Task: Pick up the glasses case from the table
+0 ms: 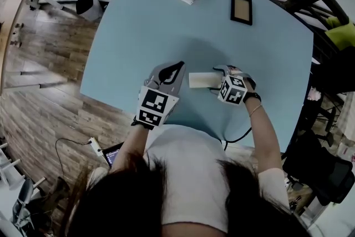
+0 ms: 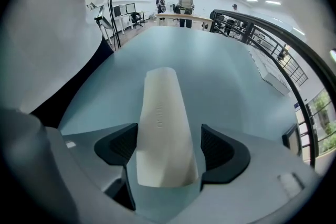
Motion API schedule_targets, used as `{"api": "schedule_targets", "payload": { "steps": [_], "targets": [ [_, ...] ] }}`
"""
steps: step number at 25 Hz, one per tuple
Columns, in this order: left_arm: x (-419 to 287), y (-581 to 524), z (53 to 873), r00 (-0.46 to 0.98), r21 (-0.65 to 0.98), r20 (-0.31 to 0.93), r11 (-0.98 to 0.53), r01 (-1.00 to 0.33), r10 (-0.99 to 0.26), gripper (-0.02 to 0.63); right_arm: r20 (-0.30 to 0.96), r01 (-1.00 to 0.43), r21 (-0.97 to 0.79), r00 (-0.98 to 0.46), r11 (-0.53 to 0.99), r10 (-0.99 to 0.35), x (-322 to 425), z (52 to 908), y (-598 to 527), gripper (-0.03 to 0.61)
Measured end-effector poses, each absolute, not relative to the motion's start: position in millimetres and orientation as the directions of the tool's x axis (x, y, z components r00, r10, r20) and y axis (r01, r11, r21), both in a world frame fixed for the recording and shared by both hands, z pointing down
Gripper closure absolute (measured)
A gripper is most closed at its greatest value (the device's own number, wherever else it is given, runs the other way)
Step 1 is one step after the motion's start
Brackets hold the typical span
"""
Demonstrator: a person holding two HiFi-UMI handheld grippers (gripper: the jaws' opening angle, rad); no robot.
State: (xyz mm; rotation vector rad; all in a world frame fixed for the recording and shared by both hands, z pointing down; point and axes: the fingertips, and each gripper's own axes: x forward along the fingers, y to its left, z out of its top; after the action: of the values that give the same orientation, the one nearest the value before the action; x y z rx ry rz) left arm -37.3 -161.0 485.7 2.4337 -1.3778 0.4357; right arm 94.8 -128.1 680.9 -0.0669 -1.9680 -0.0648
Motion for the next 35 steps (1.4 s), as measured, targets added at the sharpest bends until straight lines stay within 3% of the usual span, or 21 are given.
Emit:
{"api": "schedule_targets", "payload": {
  "steps": [12, 35],
  "targets": [
    [-39.2, -165.3, 489.8, 0.491, 0.119, 0.413, -0.489, -0.864, -0.767, 0.560, 0.942, 0.190, -0.038, -0.321, 0.981, 0.099, 91.8, 686.3, -124.1, 0.225],
    [-41.3, -162.5, 491.3, 0.487, 0.126, 0.407, -0.480, -0.868, -0.773, 0.560, 0.942, 0.194, -0.075, -0.308, 0.978, 0.133, 92.1, 685.9, -122.4, 0.256]
  ]
}}
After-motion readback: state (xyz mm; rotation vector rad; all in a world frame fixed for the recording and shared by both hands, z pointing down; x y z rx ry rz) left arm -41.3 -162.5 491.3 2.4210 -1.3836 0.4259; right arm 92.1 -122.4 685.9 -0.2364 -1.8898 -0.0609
